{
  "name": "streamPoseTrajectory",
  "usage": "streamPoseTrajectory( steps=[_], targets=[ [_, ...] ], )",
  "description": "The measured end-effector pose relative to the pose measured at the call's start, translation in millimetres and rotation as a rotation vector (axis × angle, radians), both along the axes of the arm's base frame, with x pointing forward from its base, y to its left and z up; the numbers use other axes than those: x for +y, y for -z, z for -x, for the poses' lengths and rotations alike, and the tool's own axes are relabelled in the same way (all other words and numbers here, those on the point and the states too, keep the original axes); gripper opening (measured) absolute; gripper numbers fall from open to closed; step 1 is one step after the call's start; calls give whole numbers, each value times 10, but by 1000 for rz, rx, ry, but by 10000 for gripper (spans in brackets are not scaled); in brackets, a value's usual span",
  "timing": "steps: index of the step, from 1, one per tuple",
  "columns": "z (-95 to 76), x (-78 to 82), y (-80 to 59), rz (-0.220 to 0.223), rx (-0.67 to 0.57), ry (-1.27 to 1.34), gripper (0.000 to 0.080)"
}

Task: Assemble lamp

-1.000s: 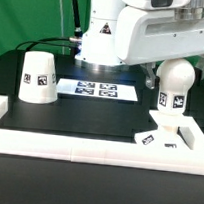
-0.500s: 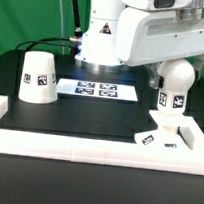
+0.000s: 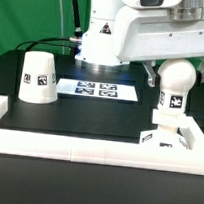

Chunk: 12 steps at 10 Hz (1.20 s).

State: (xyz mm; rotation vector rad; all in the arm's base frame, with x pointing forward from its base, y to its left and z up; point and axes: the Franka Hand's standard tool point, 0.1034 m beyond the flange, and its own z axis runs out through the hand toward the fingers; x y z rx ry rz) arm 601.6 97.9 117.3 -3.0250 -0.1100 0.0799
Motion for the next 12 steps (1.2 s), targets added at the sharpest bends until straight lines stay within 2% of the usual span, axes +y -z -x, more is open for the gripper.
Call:
streamPoseTrajectory(
  steps=[3, 10, 12],
  targets=[
    [-1, 18, 7, -9, 48, 369, 580],
    [-6, 44, 7, 16, 103, 814, 580],
    [-19, 10, 12, -17, 140, 1052, 580]
  ],
)
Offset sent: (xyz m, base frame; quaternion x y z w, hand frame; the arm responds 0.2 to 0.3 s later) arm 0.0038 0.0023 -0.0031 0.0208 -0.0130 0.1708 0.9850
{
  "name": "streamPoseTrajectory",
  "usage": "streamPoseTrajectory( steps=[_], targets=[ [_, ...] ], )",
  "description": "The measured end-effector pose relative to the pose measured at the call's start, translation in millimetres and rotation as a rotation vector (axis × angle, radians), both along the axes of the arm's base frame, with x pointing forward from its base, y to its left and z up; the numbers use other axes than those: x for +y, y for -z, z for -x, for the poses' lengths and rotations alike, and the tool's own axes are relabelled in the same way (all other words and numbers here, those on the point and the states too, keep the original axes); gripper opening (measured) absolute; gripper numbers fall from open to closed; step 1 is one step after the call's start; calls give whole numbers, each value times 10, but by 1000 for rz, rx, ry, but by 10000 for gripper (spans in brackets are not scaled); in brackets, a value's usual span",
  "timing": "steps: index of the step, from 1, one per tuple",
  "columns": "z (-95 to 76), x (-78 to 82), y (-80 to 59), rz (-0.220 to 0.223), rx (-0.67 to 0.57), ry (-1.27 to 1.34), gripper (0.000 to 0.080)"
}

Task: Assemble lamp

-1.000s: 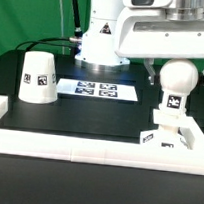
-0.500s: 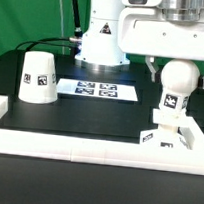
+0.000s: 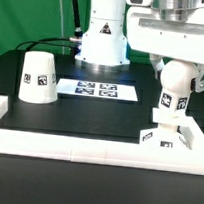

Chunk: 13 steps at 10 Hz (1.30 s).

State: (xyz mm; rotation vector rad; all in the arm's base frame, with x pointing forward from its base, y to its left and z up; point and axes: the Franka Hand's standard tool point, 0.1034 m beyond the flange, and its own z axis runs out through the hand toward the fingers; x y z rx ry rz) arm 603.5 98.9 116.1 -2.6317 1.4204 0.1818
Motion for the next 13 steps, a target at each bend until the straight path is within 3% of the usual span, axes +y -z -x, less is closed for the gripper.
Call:
streamPoseTrajectory(
  steps=[2, 4, 8, 13],
  targets=[
    [1, 10, 3, 2, 15, 78, 580],
    [5, 8, 9, 5, 11, 45, 686],
    [27, 81, 3, 50, -50, -386, 699],
    [25, 50, 20, 46, -109, -809, 699]
  ],
)
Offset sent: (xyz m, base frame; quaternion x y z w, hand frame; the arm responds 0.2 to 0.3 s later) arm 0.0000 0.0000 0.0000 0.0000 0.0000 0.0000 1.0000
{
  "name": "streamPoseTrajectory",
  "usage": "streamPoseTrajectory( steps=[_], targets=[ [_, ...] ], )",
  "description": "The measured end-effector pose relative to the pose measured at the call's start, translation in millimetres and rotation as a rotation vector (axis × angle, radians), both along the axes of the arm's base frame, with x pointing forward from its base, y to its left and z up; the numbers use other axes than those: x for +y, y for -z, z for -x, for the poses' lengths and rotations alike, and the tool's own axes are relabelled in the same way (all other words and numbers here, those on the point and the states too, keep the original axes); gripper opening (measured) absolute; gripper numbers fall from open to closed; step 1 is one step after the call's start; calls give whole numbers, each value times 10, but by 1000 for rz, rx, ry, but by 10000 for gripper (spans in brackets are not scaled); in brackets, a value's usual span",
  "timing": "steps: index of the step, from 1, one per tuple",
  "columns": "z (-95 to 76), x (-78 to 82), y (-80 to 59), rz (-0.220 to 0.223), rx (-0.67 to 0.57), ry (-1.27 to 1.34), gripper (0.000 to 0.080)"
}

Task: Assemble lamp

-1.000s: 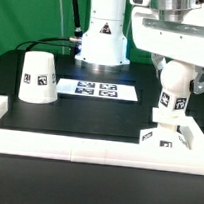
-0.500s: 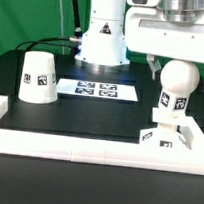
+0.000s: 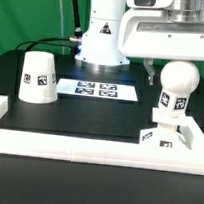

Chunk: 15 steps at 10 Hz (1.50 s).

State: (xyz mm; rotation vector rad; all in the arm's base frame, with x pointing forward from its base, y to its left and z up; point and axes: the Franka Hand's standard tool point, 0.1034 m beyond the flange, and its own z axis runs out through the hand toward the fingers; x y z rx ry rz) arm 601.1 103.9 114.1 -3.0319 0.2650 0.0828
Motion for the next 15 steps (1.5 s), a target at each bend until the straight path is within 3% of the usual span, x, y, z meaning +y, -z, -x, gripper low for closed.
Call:
streamPoseTrajectory(
  steps=[1, 2, 7, 8, 9, 10, 15],
  targets=[
    [-6, -13, 9, 53, -24, -162, 699],
    [-17, 6, -2, 71, -38, -288, 699],
    [-67, -51, -42, 60, -71, -721, 699],
    [-68, -60, -40, 58, -73, -757, 699],
    [-66, -58, -36, 58, -72, -747, 613],
    [-66, -59, -36, 58, -72, -746, 576],
    [-62, -47, -33, 56, -71, -659, 576]
  ],
)
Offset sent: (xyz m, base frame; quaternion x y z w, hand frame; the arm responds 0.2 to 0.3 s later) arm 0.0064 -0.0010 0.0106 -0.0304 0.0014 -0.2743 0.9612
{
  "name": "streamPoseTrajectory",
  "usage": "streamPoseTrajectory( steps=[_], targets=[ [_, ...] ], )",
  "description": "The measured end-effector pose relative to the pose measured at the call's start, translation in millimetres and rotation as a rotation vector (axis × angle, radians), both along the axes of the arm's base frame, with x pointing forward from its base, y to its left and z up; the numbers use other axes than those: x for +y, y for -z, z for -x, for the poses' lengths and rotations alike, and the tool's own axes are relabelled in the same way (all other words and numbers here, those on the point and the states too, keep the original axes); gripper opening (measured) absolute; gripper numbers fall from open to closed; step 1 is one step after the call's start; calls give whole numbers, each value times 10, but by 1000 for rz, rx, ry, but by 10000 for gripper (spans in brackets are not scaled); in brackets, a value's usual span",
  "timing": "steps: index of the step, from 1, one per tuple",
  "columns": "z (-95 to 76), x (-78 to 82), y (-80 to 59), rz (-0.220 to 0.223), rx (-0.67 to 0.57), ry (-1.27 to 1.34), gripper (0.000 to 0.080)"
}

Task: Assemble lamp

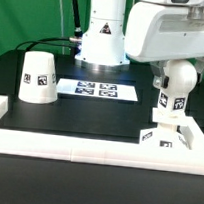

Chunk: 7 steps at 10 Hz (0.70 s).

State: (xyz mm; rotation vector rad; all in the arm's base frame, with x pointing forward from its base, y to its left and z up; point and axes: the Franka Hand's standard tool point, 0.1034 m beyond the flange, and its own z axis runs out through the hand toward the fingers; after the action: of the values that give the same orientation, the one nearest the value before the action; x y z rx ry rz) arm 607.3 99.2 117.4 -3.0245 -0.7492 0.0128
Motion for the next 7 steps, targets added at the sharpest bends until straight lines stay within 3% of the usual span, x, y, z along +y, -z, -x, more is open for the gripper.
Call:
streamPoseTrajectory(
  steps=[5, 7],
  targets=[
    [6, -8, 4, 8, 9, 547, 579],
    [5, -17, 5, 10, 11, 651, 579]
  ],
)
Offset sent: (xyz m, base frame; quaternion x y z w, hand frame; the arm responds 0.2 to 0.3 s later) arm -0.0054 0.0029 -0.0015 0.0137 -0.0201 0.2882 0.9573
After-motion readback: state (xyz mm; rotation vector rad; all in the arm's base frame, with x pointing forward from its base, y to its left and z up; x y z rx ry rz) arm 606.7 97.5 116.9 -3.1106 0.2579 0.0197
